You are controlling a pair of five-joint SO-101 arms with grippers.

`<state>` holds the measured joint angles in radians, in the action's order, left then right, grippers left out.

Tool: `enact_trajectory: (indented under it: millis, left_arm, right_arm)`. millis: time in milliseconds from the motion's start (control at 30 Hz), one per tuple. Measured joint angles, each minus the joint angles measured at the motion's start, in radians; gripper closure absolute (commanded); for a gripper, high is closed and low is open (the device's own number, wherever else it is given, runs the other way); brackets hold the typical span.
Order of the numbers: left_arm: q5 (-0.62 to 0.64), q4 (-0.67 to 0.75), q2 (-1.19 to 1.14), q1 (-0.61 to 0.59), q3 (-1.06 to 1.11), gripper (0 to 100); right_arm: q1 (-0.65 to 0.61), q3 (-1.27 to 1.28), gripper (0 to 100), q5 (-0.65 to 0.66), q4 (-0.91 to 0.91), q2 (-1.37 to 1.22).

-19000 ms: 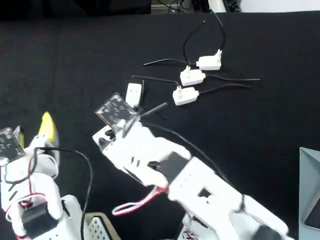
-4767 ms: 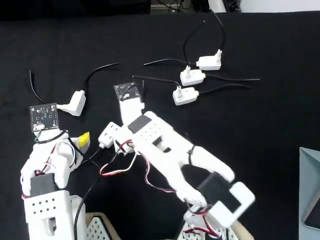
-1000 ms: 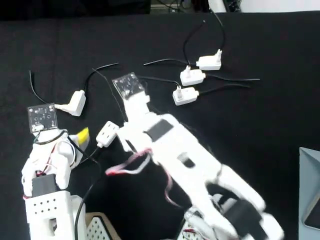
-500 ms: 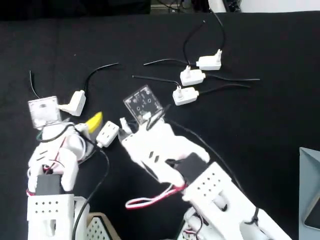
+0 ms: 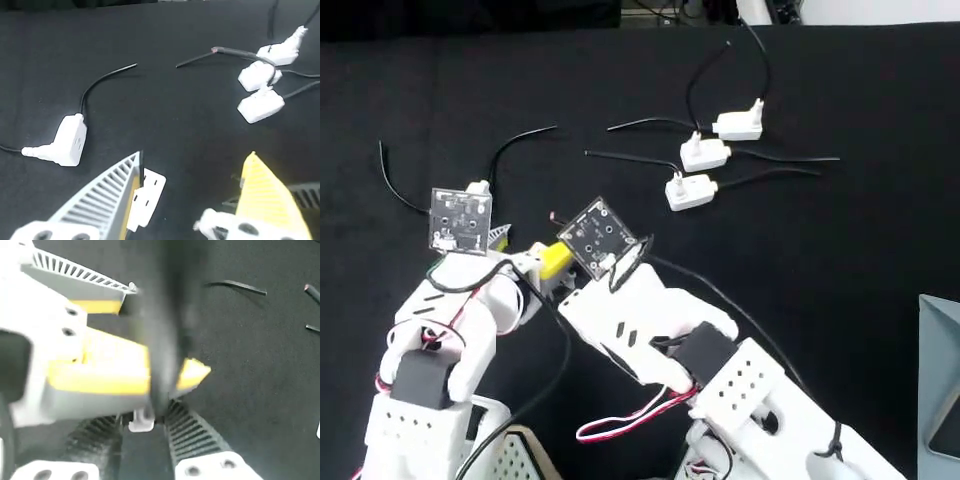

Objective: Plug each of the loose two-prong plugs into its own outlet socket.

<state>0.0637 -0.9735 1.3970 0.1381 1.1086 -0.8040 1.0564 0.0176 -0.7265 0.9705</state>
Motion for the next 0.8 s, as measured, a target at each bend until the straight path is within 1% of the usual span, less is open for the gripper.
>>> enact_trajectory:
  millis: [200,267,367,467,600,667,733,800]
  left_arm:
    - [-0.006,-0.021,0.000,0.005,-0.011,68]
    - [-0.008,-0.021,0.000,-0.020,-0.011,68]
    - [-0.008,-0.021,0.000,-0.126,-0.011,68]
    - [-0.005,-0.021,0.000,-0.276,-0.011,68]
    - [0.054,-0.021,0.000,-0.494,-0.006,68]
    - [0.060,-0.021,0.000,-0.588,0.021,68]
    - [0.063,-0.021,0.000,-0.646,0.061,68]
    - [0.063,-0.021,0.000,-0.677,0.094,68]
  right_arm:
    - [0.000,0.000,98.7,0.000,0.000,0.000]
    - [0.018,0.000,98.7,0.002,0.000,0.000]
    - [0.035,0.000,98.7,0.002,0.000,0.000]
    - [0.035,0.000,98.7,0.032,0.015,-0.006]
    - [0.038,-0.009,98.7,0.075,0.066,-0.106]
    - [0.038,-0.037,98.7,0.094,0.083,-0.186]
    - [0.038,-0.080,98.7,0.117,0.101,-0.273]
    - [0.038,-0.129,98.7,0.149,0.123,-0.368]
